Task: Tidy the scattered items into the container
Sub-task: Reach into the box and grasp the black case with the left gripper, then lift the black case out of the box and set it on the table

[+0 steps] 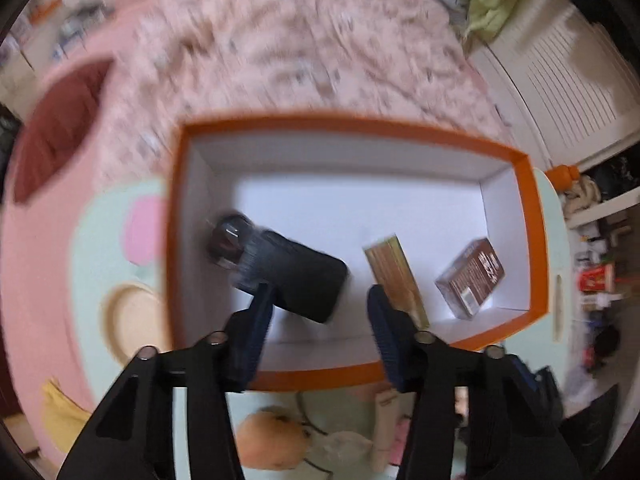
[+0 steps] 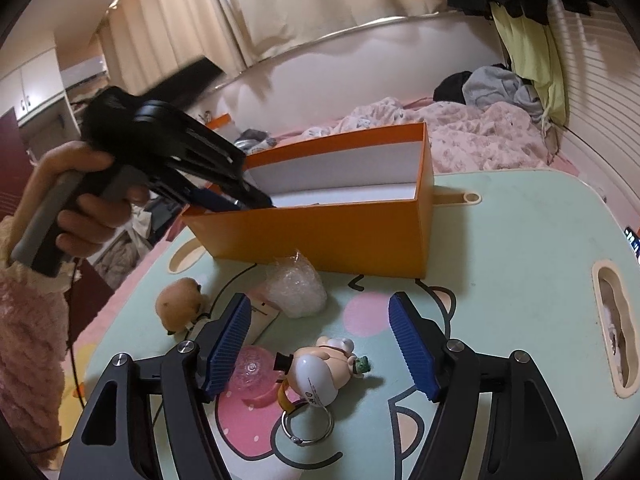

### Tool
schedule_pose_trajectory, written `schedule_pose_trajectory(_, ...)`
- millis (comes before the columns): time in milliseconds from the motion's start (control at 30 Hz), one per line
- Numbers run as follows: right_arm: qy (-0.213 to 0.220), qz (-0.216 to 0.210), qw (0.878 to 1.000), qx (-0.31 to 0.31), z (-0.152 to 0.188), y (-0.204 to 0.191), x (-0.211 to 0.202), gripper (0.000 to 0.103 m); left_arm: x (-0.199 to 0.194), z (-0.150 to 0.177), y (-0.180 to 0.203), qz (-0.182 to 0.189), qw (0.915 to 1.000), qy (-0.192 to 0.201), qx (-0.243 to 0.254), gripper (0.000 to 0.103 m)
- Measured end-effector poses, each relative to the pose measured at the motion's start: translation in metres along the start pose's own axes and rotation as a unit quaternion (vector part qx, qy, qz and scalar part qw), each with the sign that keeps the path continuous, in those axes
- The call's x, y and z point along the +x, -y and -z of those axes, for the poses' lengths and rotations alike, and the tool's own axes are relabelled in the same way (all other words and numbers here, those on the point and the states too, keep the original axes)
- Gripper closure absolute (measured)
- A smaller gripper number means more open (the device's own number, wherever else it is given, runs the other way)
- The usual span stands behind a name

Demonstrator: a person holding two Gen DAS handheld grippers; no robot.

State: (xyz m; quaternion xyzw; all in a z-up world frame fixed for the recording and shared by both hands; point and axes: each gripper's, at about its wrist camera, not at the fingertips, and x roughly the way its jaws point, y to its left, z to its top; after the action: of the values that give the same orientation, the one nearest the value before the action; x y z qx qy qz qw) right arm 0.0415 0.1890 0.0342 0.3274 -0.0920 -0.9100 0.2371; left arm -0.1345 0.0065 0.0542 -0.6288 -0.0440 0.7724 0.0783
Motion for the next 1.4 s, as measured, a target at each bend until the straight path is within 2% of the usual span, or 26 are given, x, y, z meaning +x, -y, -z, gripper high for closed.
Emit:
schedule_pose_trajectory(267,0.004,-0.014,1.000,0.007,-0.002,0.003,-0.003,0.029,0.004,-0.013,-0.006,-0.001,0.9986,-0.026,-0.045,0.055)
schedule_pose_trajectory(433,0.004,-0.017,1.000,0.014,-0.003,0.005,-0.003,0.029,0.008,-0.028,0.009,-0.015,0.9989,-0.020,-0.039,0.046)
schedule_pose_trajectory(567,0.002,-0.018,1.000,0.015,-0.002,0.005,-0.003,0.029,0.009,-0.039,0.020,-0.018,0.9997,0.001,-0.016,0.046)
schedule_pose_trajectory(700,0.002,-0.020,1.000,0.015,-0.002,0.005,-0.003,0.029,0.004,-0.042,0.020,-0.001,0.9996,0.004,-0.028,0.046)
schedule_pose_trajectory(767,0.003,-0.020,1.000,0.015,-0.002,0.006,-0.003,0.029,-0.001,-0.040,0.023,-0.023,0.9993,0.017,-0.024,0.046)
schedule_pose_trajectory(833,0.003,-0.021,1.000,0.016,-0.002,0.006,-0.003,0.029,-0.004,-0.039,0.028,-0.074,0.9968,0.027,-0.008,0.045)
schedule_pose_trajectory(900,0.003,-0.021,1.000,0.016,-0.002,0.007,-0.003,0.029,0.003,-0.041,0.029,-0.092,0.9955,0.020,-0.005,0.045)
schedule_pose_trajectory(1033,0.003,-0.022,1.000,0.018,-0.001,0.008,-0.003,0.028,0.031,-0.045,0.023,-0.076,0.9969,-0.013,-0.015,0.047)
schedule_pose_trajectory(1133,0.003,-0.023,1.000,0.020,-0.001,0.008,-0.003,0.028,0.041,-0.046,0.024,-0.078,0.9968,-0.010,-0.010,0.063)
schedule_pose_trajectory(1233,0.003,-0.024,0.999,0.024,-0.002,0.009,-0.003,0.027,0.039,-0.045,0.021,-0.054,0.9984,-0.010,-0.016,0.063)
schedule_pose_trajectory(1400,0.002,-0.020,1.000,0.024,-0.005,0.007,-0.002,0.027,0.006,-0.038,0.016,-0.028,0.9990,0.033,-0.014,0.063)
